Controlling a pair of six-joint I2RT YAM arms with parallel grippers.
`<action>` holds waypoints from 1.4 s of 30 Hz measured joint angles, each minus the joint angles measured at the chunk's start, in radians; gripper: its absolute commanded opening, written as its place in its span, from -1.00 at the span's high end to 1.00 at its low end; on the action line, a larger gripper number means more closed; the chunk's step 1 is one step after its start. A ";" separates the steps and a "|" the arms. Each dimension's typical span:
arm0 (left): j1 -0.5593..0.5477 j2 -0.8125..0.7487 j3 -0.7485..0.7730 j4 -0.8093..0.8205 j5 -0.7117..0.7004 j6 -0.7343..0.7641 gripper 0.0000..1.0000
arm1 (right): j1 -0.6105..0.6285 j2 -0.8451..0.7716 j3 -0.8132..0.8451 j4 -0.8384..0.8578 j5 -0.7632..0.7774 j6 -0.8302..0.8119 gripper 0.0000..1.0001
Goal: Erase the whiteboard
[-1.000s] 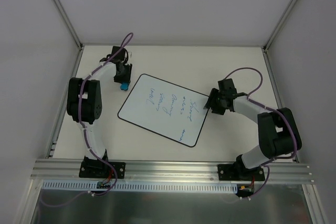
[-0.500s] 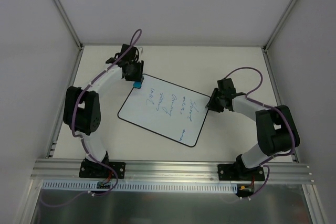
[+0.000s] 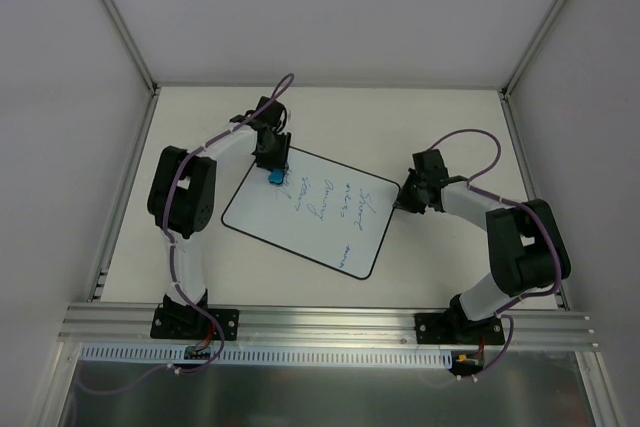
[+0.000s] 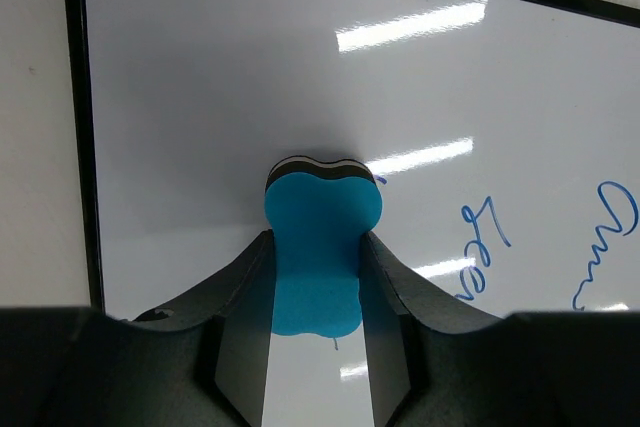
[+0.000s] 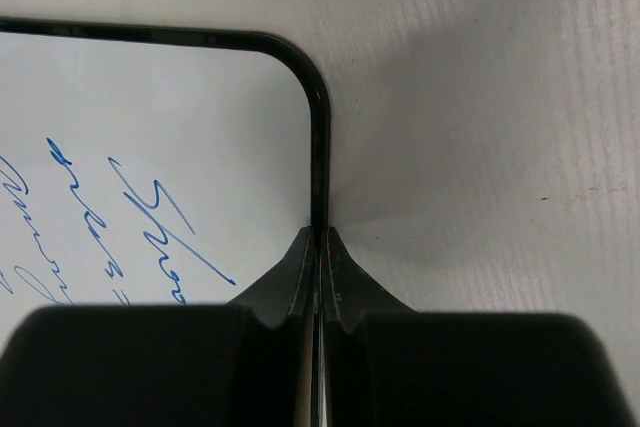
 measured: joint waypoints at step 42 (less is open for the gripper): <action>-0.075 -0.212 -0.324 -0.013 -0.058 -0.251 1.00 | 0.035 0.019 0.028 -0.019 0.033 0.006 0.99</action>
